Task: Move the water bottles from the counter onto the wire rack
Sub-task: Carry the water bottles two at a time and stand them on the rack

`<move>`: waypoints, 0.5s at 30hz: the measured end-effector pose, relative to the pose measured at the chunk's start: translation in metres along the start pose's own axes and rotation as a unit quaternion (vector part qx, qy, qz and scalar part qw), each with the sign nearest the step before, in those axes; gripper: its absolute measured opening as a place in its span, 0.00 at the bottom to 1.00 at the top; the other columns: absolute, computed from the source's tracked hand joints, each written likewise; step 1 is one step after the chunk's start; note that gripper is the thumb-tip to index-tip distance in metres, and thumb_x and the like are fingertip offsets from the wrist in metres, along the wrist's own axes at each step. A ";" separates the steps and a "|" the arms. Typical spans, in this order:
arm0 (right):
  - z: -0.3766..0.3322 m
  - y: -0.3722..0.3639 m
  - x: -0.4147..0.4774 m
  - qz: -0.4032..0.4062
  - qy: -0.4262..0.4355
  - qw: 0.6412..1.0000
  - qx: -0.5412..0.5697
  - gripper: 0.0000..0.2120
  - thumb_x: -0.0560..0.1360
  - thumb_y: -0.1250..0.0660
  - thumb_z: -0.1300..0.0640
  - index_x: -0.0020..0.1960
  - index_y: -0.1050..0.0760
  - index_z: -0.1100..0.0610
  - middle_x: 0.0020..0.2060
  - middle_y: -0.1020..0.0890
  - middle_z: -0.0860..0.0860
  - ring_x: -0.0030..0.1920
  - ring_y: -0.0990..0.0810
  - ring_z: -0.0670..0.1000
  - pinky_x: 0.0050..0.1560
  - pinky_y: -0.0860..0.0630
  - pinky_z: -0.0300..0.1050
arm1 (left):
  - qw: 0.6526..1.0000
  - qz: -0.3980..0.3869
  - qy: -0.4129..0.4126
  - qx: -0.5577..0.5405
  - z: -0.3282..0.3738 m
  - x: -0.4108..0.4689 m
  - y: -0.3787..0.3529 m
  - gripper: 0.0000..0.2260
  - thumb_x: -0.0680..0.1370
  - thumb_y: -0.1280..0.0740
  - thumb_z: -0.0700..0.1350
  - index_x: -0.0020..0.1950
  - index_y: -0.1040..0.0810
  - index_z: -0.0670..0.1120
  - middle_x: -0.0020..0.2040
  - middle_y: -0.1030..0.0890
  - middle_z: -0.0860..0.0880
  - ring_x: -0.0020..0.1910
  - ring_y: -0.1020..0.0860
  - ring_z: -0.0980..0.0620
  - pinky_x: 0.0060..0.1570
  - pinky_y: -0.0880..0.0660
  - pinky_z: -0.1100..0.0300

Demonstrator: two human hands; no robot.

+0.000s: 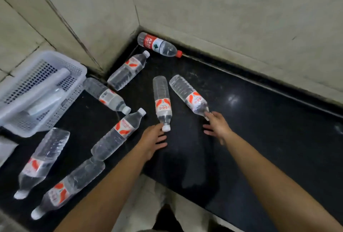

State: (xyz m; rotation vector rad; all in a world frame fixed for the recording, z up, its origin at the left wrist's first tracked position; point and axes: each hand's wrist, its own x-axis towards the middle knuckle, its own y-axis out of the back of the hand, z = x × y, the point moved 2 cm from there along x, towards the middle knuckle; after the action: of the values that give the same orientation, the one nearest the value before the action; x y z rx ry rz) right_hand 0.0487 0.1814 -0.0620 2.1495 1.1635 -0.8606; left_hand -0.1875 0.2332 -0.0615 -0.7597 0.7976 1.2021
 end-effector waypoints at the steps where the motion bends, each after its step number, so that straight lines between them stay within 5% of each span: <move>1: 0.001 -0.007 0.006 0.005 -0.013 0.999 0.029 0.28 0.81 0.35 0.45 0.77 0.38 0.53 0.63 0.25 0.51 0.58 0.19 0.56 0.52 0.19 0.49 | 1.000 -0.018 0.012 -0.019 0.003 0.008 0.000 0.19 0.82 0.35 0.52 0.71 0.29 0.46 0.56 0.21 0.45 0.59 0.22 0.44 0.55 0.22 0.48; 8: 0.009 -0.022 0.022 0.006 -0.008 0.992 0.128 0.21 0.83 0.37 0.48 0.73 0.32 0.55 0.64 0.22 0.54 0.56 0.19 0.53 0.53 0.21 0.45 | 0.997 0.000 -0.004 -0.080 0.009 0.046 -0.009 0.18 0.80 0.30 0.49 0.66 0.26 0.41 0.59 0.19 0.41 0.54 0.18 0.46 0.45 0.19 0.53; 15: 0.000 -0.017 -0.005 0.025 0.018 0.998 0.051 0.11 0.78 0.27 0.50 0.57 0.22 0.52 0.46 0.17 0.51 0.36 0.22 0.46 0.36 0.24 0.37 | 0.981 0.118 -0.119 0.094 0.025 0.022 -0.010 0.26 0.81 0.34 0.56 0.70 0.36 0.40 0.51 0.20 0.43 0.44 0.21 0.49 0.41 0.24 0.56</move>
State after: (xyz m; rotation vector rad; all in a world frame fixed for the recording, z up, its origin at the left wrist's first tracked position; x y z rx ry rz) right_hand 0.0321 0.1868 -0.0611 2.2756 1.0998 -0.8802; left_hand -0.1707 0.2633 -0.0662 -0.3645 0.8041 1.3774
